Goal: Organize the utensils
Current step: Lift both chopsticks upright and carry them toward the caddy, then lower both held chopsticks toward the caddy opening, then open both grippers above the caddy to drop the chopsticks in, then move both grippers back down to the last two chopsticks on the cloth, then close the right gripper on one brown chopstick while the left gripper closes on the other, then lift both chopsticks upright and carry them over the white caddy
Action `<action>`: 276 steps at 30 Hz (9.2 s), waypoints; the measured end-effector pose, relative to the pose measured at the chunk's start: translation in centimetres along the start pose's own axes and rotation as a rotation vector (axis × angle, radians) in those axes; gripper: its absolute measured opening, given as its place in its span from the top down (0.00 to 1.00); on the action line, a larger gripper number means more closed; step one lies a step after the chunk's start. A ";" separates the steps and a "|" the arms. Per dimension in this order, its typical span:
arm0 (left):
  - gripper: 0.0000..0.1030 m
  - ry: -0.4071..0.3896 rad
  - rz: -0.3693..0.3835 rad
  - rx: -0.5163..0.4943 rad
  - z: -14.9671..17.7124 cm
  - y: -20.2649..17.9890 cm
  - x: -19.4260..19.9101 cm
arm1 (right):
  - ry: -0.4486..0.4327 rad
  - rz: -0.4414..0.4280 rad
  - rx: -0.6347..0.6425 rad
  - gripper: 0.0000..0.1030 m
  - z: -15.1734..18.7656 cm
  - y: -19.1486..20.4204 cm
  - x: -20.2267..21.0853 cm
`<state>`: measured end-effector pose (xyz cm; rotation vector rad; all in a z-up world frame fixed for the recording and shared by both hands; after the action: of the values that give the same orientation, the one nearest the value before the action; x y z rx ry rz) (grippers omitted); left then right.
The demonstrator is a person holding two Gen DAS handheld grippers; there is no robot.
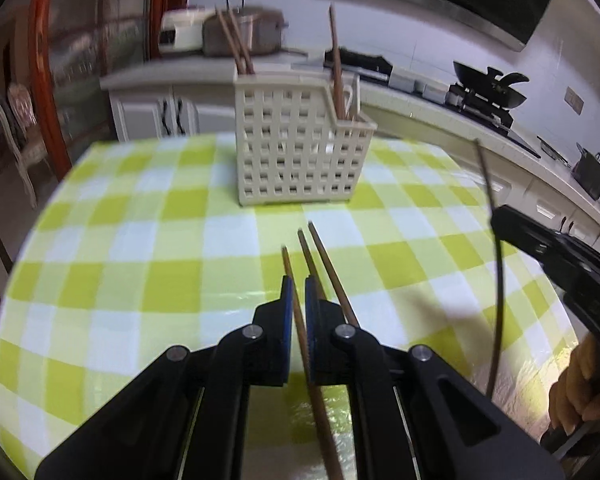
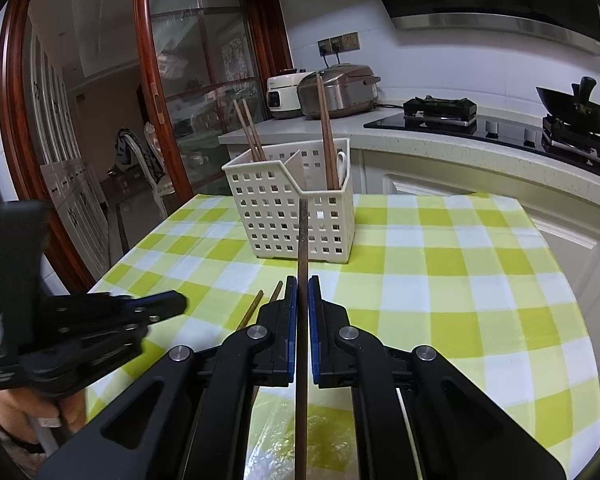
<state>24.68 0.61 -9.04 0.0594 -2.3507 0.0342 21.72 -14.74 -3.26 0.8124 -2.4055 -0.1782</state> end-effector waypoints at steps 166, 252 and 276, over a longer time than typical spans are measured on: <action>0.06 -0.351 -0.157 0.207 -14.3 7.8 3.3 | -0.018 0.001 0.022 0.50 -11.9 -2.8 -6.5; 0.93 0.072 -0.155 -0.141 0.6 -4.2 -8.8 | 0.271 0.084 -0.170 0.94 6.8 -8.3 -6.2; 0.94 -0.153 -0.036 -0.008 -1.0 -0.8 2.9 | 0.042 0.009 -0.049 0.94 1.1 -2.3 -2.0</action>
<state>23.41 -0.22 -6.24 0.1038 -2.5021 0.0022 23.54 -15.43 -5.82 0.7749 -2.3555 -0.2136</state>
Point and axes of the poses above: each gripper's, at about its wrist camera, not at the fingertips, and x roughly against the way its jaws point, y to its left, z to its underside, the point moved 6 cm from there along -x, roughly the way its jaws point, and after that the axes turned 9 degrees about -z, right-handed, at the moved point
